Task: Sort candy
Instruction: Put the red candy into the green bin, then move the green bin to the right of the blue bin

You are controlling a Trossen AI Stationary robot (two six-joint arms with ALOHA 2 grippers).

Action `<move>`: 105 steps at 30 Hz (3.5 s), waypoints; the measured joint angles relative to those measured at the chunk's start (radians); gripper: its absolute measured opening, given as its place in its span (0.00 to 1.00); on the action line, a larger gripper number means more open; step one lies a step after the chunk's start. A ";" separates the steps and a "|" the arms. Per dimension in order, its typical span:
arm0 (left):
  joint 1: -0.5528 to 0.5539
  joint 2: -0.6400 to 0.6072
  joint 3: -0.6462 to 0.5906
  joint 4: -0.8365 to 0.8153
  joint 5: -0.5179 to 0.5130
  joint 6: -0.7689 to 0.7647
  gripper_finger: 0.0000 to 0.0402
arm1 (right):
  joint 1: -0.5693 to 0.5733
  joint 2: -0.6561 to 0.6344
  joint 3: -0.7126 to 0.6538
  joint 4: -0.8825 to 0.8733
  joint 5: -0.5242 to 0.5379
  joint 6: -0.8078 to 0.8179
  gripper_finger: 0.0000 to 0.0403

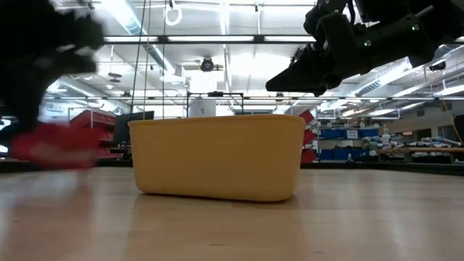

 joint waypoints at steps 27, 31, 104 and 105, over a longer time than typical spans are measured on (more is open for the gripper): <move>0.610 0.087 0.197 0.722 -0.176 1.067 0.00 | -0.002 -0.336 0.000 -0.324 0.220 -0.010 0.05; 0.634 0.170 0.197 0.783 -0.181 1.078 0.00 | -0.002 -0.339 0.000 -0.341 0.220 -0.009 0.04; 0.538 -0.353 -0.592 1.307 -0.013 0.399 0.00 | -0.488 0.151 0.221 -0.480 -0.303 0.324 0.27; 0.538 -0.353 -0.592 1.307 -0.012 0.400 0.00 | -0.489 0.162 0.230 -0.479 -0.308 0.325 0.26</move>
